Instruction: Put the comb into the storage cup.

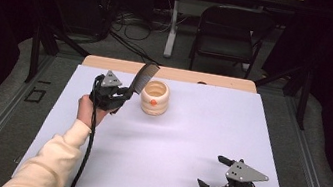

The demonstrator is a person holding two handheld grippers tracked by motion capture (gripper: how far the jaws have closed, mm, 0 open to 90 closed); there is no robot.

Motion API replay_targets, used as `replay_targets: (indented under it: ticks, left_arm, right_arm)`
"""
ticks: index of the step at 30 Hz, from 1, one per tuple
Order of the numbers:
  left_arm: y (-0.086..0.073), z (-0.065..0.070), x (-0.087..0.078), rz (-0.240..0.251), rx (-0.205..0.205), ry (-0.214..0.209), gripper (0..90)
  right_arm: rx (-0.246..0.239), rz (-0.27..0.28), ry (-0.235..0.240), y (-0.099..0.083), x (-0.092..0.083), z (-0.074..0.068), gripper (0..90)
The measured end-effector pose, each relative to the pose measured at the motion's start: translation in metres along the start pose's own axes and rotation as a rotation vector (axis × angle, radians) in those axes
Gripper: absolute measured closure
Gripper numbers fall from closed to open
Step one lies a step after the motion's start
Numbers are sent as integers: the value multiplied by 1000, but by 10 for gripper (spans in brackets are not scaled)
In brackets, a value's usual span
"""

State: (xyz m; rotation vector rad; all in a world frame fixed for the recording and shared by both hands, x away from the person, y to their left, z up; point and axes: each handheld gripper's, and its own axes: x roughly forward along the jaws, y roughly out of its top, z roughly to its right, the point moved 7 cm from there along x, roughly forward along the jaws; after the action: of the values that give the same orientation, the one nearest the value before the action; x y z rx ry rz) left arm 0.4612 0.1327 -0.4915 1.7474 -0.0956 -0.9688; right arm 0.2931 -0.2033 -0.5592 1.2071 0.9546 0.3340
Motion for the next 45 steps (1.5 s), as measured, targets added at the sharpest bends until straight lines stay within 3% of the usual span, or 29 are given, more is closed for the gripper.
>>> replay_targets:
  ticks: [45]
  left_arm:
    - [18,-7,16,-4,6,11,722]
  right_arm:
    - [4,0,4,0,0,0,0]
